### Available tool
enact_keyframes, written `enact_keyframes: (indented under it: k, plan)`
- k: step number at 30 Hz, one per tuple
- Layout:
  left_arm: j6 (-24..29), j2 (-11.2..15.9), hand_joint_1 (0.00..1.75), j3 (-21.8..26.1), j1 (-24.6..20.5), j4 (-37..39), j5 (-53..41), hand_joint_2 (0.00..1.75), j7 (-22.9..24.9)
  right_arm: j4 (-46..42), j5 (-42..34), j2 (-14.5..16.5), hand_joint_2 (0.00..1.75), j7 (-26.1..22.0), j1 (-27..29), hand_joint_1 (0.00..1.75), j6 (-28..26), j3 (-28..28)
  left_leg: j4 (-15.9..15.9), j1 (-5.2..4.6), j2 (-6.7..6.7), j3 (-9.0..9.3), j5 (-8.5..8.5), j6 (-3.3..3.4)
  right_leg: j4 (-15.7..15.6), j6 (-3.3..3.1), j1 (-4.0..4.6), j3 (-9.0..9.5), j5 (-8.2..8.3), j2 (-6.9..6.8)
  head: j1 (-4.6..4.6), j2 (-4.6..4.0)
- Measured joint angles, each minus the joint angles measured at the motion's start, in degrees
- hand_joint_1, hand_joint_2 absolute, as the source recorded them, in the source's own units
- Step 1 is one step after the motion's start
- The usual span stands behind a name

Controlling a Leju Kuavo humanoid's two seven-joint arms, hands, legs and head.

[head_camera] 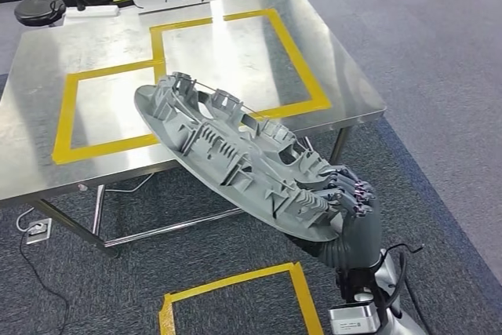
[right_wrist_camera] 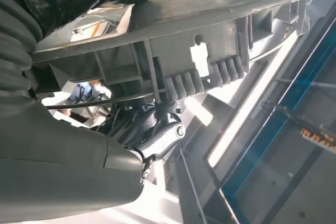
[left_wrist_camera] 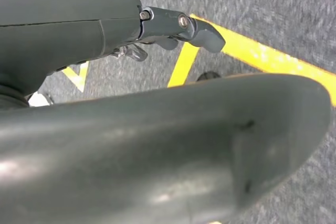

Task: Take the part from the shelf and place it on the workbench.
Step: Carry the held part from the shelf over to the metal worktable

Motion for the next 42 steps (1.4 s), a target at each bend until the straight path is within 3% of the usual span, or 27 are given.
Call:
enact_keyframes:
  k: [2, 4, 8, 10, 11, 12, 14, 15, 16, 20, 22, 27, 31, 42]
  plan:
    - [0.01, 0.02, 0.0, -0.01, -0.07, 0.0, -0.04, 0.0, 0.01, 0.0, -0.08, -0.01, 1.75, 0.0, -0.08, 1.75, -0.03, 0.07, -1.86, -0.43, 0.44, 0.74, -0.02, 0.5, -0.04, 0.55, 0.16, 0.01, -0.1, -0.71, 0.06, 0.0]
    - [0.01, -0.03, 0.0, -0.01, 0.07, 0.0, -0.09, 0.0, 0.02, -0.01, -0.15, -0.02, 1.75, 0.02, -0.18, 1.75, -0.04, 0.16, -2.34, -0.26, -0.19, 0.81, 0.2, 1.01, -0.01, 1.19, 0.13, 0.06, -0.37, -0.86, 0.17, 0.0]
    - [0.01, -0.01, 0.0, 0.01, 0.07, 0.0, -0.14, 0.0, 0.03, -0.01, -0.2, -0.04, 1.75, 0.07, -0.38, 1.75, -0.04, 0.2, -2.98, 0.25, -0.76, 1.16, 0.59, 1.96, 4.86, 1.82, -0.12, -2.27, -3.67, 2.06, 0.72, 0.0]
    - [0.01, 0.0, 0.0, 0.01, 0.04, 0.0, -0.14, 0.0, 0.03, 0.0, -0.21, -0.04, 1.75, 0.07, -0.39, 1.75, -0.04, 0.2, -2.98, 0.25, -0.8, 1.16, 0.58, 2.0, 5.64, 1.84, -0.14, -2.63, -4.04, 2.2, 0.82, 0.0]
    - [0.01, -0.01, 0.0, 0.0, 0.03, 0.0, -0.14, 0.0, 0.03, 0.04, -0.21, -0.09, 1.75, 0.07, -0.36, 1.75, -0.04, 0.21, -2.96, 0.23, -1.0, 1.17, 0.55, 2.03, 8.71, 1.97, -0.18, -4.31, -4.9, 2.36, 0.95, 0.0]
    - [0.02, -0.05, 0.0, -0.01, 0.0, 0.0, -0.15, 0.0, 0.03, 0.1, -0.19, -0.19, 1.75, 0.07, -0.34, 1.75, -0.04, 0.22, -2.9, 0.24, -1.36, 1.25, 0.47, 1.98, 9.22, 2.08, -0.27, -4.94, -4.06, 2.52, 1.1, 0.0]
    - [0.02, -0.11, 0.0, 0.0, -0.05, 0.0, -0.14, 0.0, 0.03, 0.22, -0.15, -0.37, 1.75, 0.05, -0.35, 1.75, -0.05, 0.25, -2.56, 0.18, -2.16, 1.36, 0.11, 1.6, 7.21, 2.29, -0.46, -4.68, -1.49, 2.97, 1.42, 0.0]
    - [-0.02, -0.12, 0.0, 0.01, -0.08, 0.0, -0.04, 0.0, 0.05, 0.25, -0.11, -0.41, 1.75, 0.02, -0.39, 1.75, -0.07, 0.26, -2.27, 0.12, -2.41, 1.26, -0.07, 1.28, 2.91, 2.15, -0.51, -2.7, 0.51, 3.1, 1.45, 0.01]
    - [-0.1, -0.11, 0.0, 0.01, -0.09, 0.0, 0.14, 0.0, 0.07, 0.27, -0.1, -0.42, 1.75, 0.0, -0.41, 1.75, -0.08, 0.27, -1.99, 0.02, -2.5, 1.1, -0.21, 1.04, 1.12, 2.01, -0.52, -1.8, 0.86, 3.23, 1.42, 0.01]
    - [-0.47, -0.02, 0.0, 0.07, -0.05, 0.0, 0.84, 0.0, 0.47, 0.34, -0.05, -0.45, 1.75, 0.01, -0.4, 1.75, -0.11, 0.34, -1.77, -0.11, -2.62, 0.88, -0.16, 1.97, 0.39, 1.73, -0.4, -1.43, 0.76, 3.38, 1.2, 0.0]
    - [-0.52, -0.1, 0.0, 0.1, -0.1, 0.0, 0.95, 0.0, 0.72, 0.35, -0.11, -0.45, 1.75, -0.02, -0.46, 1.75, -0.11, 0.38, -1.98, -0.07, -2.61, 1.0, -0.1, 2.09, 0.39, 1.56, -0.3, -1.41, 0.69, 3.37, 1.15, 0.0]
    - [-0.75, -0.22, 0.0, 0.1, -0.1, 0.0, 0.41, 0.0, 1.05, 0.35, -0.3, -0.45, 1.75, -0.04, -0.52, 1.75, -0.16, 0.39, -2.29, 0.02, -2.61, 1.09, 0.09, 1.66, 0.45, 1.17, -0.16, -1.42, 0.6, 3.35, 1.15, 0.0]
    - [-0.86, -0.22, 0.0, 0.1, -0.08, 0.0, -0.05, 0.0, 1.06, 0.35, -0.3, -0.46, 1.75, -0.09, -0.52, 1.75, -0.23, 0.25, -2.37, 0.13, -2.61, 1.09, 0.05, 0.57, 0.5, 1.1, -0.12, -1.42, 0.56, 3.32, 1.17, 0.0]
    - [0.27, 0.02, 0.0, -0.16, -0.07, 0.0, -1.7, 0.0, 0.68, 0.31, -0.3, -0.56, 1.75, -0.18, -0.52, 1.75, -0.24, -0.03, -2.2, -0.11, -2.61, 0.97, -0.02, 0.45, 0.46, 1.18, -0.39, -1.38, 0.61, 3.3, 1.19, 0.0]
